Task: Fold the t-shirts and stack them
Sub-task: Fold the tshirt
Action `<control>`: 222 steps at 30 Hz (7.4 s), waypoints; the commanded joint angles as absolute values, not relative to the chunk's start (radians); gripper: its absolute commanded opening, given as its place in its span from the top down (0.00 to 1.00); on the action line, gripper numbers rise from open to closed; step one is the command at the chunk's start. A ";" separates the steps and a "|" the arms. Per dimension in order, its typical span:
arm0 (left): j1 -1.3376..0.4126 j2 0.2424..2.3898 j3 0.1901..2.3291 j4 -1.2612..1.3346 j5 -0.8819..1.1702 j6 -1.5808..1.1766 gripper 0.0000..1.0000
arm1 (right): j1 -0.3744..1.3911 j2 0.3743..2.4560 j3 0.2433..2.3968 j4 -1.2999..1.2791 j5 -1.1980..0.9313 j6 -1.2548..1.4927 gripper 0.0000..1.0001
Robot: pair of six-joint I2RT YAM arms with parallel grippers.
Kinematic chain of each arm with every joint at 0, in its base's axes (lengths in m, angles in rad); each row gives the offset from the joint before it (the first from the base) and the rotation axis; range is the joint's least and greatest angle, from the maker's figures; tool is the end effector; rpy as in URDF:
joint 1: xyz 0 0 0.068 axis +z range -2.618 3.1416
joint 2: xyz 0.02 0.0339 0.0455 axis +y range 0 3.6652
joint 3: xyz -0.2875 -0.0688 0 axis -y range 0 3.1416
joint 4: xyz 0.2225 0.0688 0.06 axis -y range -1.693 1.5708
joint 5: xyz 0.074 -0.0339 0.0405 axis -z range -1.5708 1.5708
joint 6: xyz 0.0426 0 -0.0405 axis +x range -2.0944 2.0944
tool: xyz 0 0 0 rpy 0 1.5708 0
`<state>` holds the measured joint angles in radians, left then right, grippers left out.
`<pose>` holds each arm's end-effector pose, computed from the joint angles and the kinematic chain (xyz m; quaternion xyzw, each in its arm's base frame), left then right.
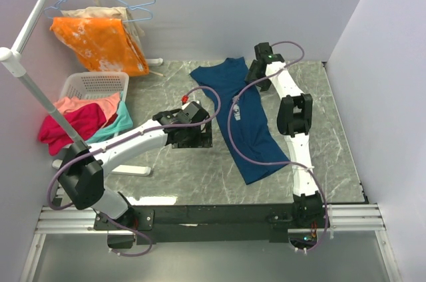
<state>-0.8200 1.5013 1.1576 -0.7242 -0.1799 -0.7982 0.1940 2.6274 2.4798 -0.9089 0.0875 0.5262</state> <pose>0.2004 -0.2036 0.2803 -0.0118 0.9648 -0.1193 0.2340 0.5468 0.1036 0.1802 0.1707 0.9511 0.0499 0.2527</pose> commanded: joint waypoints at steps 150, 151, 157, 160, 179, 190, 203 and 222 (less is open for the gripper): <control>-1.007 1.720 1.563 -0.976 -0.315 -1.217 0.07 | 0.043 1.812 2.005 -0.816 0.077 0.543 0.31; -0.982 1.717 1.525 -0.979 -0.304 -1.221 0.07 | 0.051 1.815 1.991 -0.815 0.069 0.538 0.31; -0.766 1.765 1.375 -0.786 -0.183 -1.114 0.09 | 0.097 1.806 1.866 -0.784 0.019 0.532 0.31; -0.678 1.883 1.457 -0.736 -0.118 -1.042 0.11 | 0.124 1.770 1.783 -0.769 0.003 0.551 0.32; -0.543 2.270 2.039 -0.775 -0.029 -0.879 0.14 | 0.428 1.505 1.191 -0.649 0.135 0.678 0.48; -0.543 2.281 1.968 -0.733 0.008 -0.825 0.14 | 0.609 1.496 0.968 -0.618 0.098 0.775 0.48; -0.534 2.419 2.088 -0.785 0.003 -0.790 0.13 | 0.704 1.517 0.833 -0.663 0.093 0.885 0.49; -0.460 2.511 2.197 -0.880 -0.112 -0.747 0.12 | 0.703 1.537 0.772 -0.867 0.209 1.025 0.67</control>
